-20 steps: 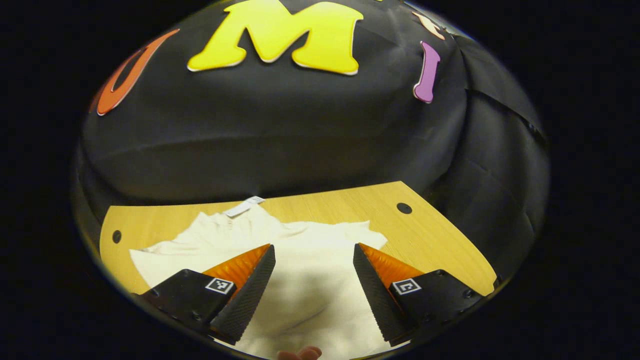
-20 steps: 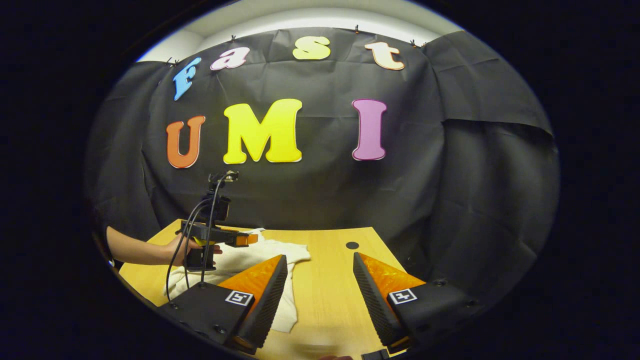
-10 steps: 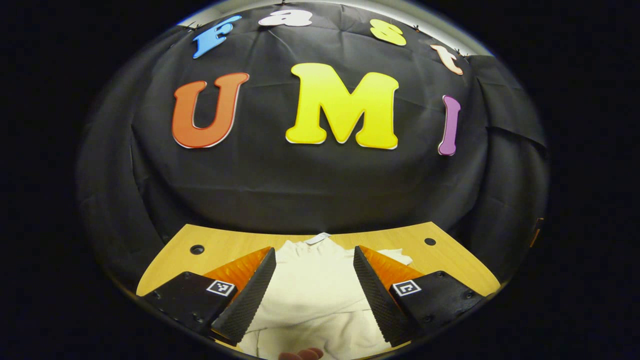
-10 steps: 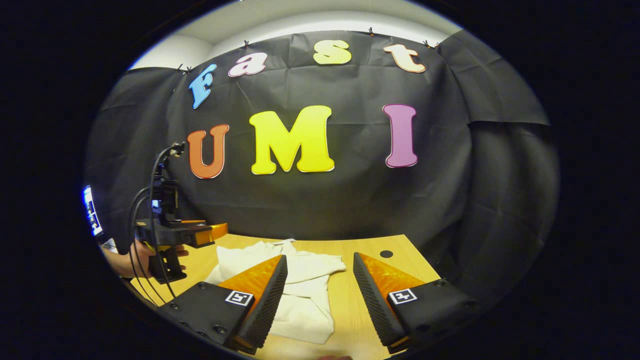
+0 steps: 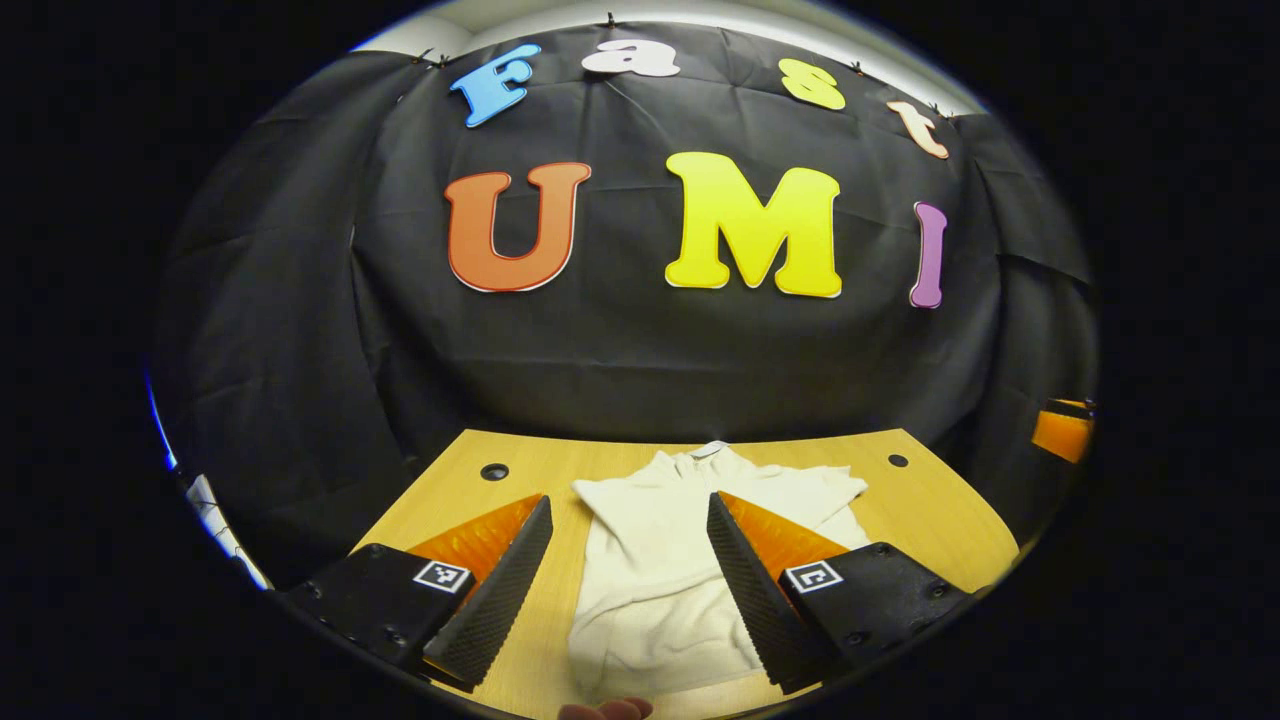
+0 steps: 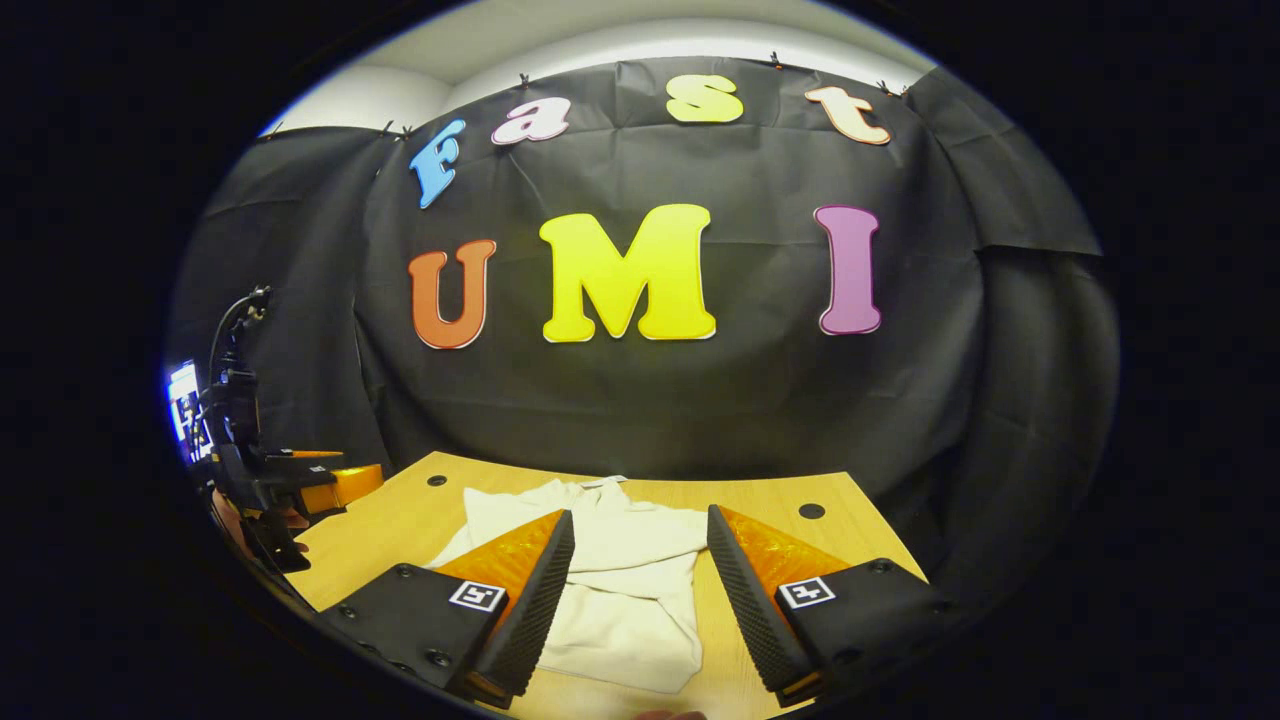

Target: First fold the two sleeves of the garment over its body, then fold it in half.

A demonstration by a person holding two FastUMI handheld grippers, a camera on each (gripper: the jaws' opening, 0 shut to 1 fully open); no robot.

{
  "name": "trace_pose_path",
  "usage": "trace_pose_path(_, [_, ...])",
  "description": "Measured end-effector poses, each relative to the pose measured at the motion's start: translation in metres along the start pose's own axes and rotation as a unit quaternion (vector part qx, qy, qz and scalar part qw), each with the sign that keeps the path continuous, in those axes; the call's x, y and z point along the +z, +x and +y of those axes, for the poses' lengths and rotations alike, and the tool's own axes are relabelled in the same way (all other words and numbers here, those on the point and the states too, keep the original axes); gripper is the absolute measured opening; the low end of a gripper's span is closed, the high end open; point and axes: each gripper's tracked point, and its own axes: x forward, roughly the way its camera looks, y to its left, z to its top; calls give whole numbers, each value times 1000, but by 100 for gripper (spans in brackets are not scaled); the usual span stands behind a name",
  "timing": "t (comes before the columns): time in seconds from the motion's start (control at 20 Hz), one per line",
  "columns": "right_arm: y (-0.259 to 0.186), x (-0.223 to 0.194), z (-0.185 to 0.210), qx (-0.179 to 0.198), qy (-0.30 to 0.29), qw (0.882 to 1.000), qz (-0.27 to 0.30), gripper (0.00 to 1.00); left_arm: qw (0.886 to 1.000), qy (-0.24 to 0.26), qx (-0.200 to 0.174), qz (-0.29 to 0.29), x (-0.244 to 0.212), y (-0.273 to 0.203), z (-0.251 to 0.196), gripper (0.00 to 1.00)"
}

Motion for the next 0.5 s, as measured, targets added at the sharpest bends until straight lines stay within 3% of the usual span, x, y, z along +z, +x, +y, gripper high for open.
trace_pose_path(0.25, [6,-27,2,13,-1,999,37,84,999,-15,-14,44,-34,-5,5,98])
trace_pose_path(0.5, [1,-82,-23,5,12,994,109,84,987,-35,-43,148,-110,-14,16,99])
